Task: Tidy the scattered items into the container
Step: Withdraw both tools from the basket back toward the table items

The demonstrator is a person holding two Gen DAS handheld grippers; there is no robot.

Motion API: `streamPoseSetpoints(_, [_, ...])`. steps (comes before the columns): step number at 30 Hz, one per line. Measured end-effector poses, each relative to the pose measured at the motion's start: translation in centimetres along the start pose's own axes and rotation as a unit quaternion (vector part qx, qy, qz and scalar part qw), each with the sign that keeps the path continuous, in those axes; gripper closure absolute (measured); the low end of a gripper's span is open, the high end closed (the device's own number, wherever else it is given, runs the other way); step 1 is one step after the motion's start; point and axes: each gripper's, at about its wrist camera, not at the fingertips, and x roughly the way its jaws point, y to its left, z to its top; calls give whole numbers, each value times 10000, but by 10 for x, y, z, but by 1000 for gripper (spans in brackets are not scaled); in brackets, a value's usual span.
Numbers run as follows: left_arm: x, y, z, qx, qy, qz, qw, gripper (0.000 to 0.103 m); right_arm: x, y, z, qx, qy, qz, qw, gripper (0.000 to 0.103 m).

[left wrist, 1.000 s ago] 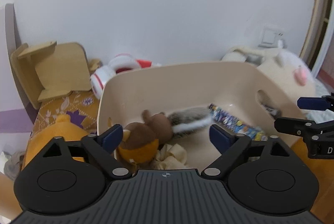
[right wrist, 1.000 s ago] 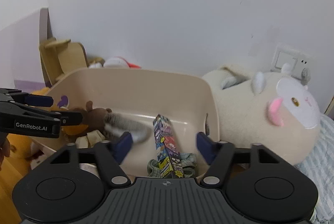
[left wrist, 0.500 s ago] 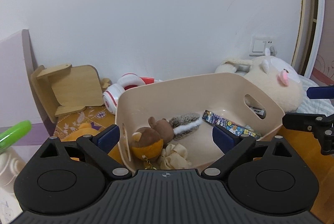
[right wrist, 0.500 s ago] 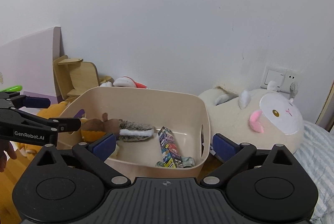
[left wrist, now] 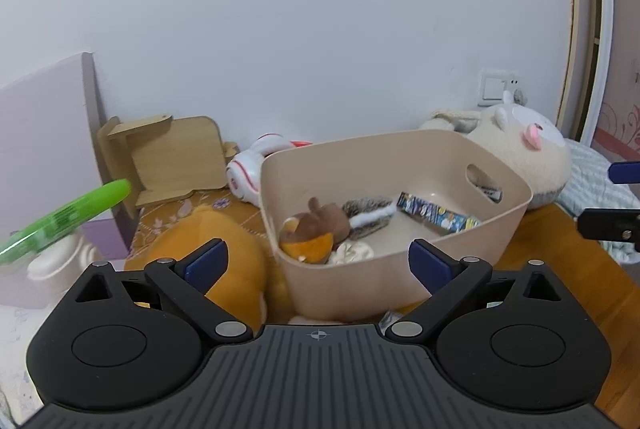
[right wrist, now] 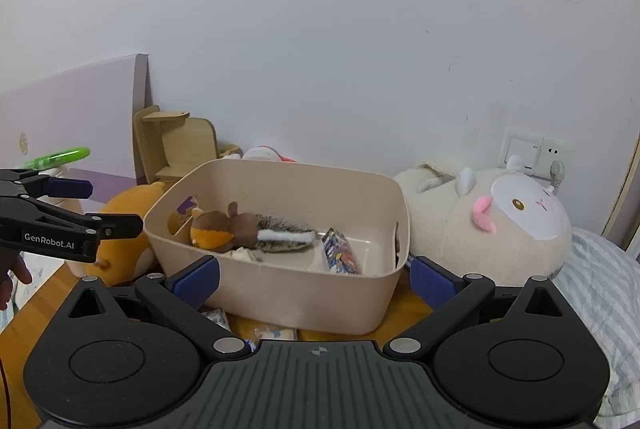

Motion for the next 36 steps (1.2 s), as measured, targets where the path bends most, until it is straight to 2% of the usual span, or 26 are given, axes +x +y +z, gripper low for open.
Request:
streamPoseSetpoints(7, [-12, 1, -21, 236, 43, 112, 9996, 4, -17, 3, -19, -49, 25, -16, 10000, 0])
streamPoseSetpoints(10, [-13, 1, -33, 194, 127, 73, 9997, 4, -22, 1, -30, -22, 52, -84, 9999, 0])
streamPoseSetpoints(14, [-8, 4, -48, -89, 272, -5, 9996, 4, -29, -4, -45, 95, 71, -155, 9998, 0])
streamPoseSetpoints(20, [6, 9, -69, -535, 489, 172, 9972, 4, -33, -5, -68, -2, 149, -354, 9993, 0])
streamPoseSetpoints(31, [32, 24, -99, -1645, 1021, 77, 9810, 4, -16, -18, -111, 178, 649, -291, 9973, 0])
streamPoseSetpoints(33, [36, 24, -101, -1739, 1065, 75, 9790, 4, -12, -19, -117, 192, 740, -300, 9966, 0])
streamPoseSetpoints(36, [38, 19, -103, -1593, 1047, 92, 9816, 4, -7, -19, -124, 220, 815, -301, 9960, 0])
